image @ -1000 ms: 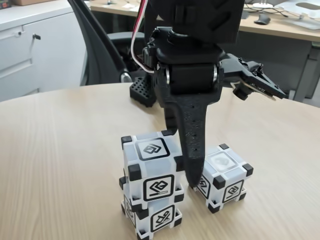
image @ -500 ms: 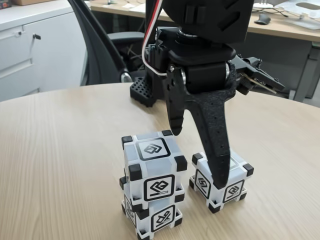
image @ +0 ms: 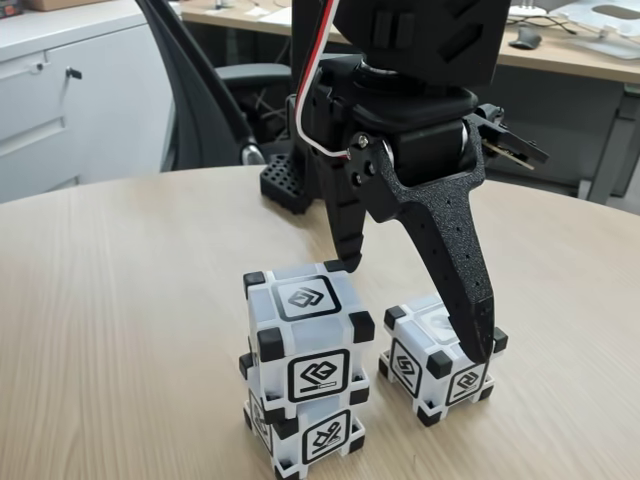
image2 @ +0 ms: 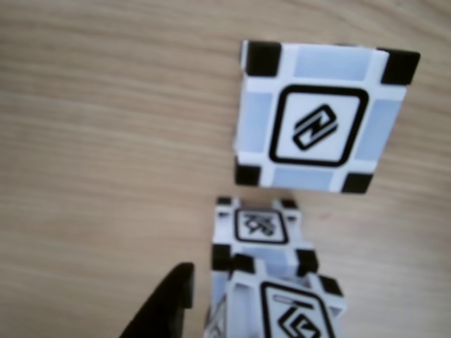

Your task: Stack cubes from left to right.

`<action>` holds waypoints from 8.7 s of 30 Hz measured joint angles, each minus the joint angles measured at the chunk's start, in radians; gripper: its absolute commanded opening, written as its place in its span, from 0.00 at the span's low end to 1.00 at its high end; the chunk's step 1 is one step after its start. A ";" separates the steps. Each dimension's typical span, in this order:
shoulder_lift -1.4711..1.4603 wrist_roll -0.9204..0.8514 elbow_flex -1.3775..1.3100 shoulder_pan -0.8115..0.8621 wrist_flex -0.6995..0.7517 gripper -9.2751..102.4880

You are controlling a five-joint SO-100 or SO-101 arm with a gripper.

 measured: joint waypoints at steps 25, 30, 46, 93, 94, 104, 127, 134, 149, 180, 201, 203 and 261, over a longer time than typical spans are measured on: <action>-0.106 0.080 0.000 -0.152 0.000 0.49; -0.144 0.071 0.000 -0.155 0.000 0.49; -0.199 0.081 0.000 -0.156 -0.002 0.46; -0.206 0.183 -0.015 -0.147 -0.009 0.08; -0.175 0.183 -0.031 -0.149 -0.009 0.08; 0.005 0.238 -0.169 -0.232 0.005 0.08; 0.190 0.239 -0.178 -0.242 0.109 0.08; 0.209 0.225 -0.178 -0.144 0.109 0.08; 0.209 0.204 -0.178 -0.002 0.109 0.08; 0.209 0.101 -0.178 0.219 0.109 0.08; 0.166 0.138 -0.181 0.210 0.025 0.08; 0.166 0.150 -0.181 0.210 0.025 0.08; 0.133 0.313 -0.153 0.127 0.025 0.08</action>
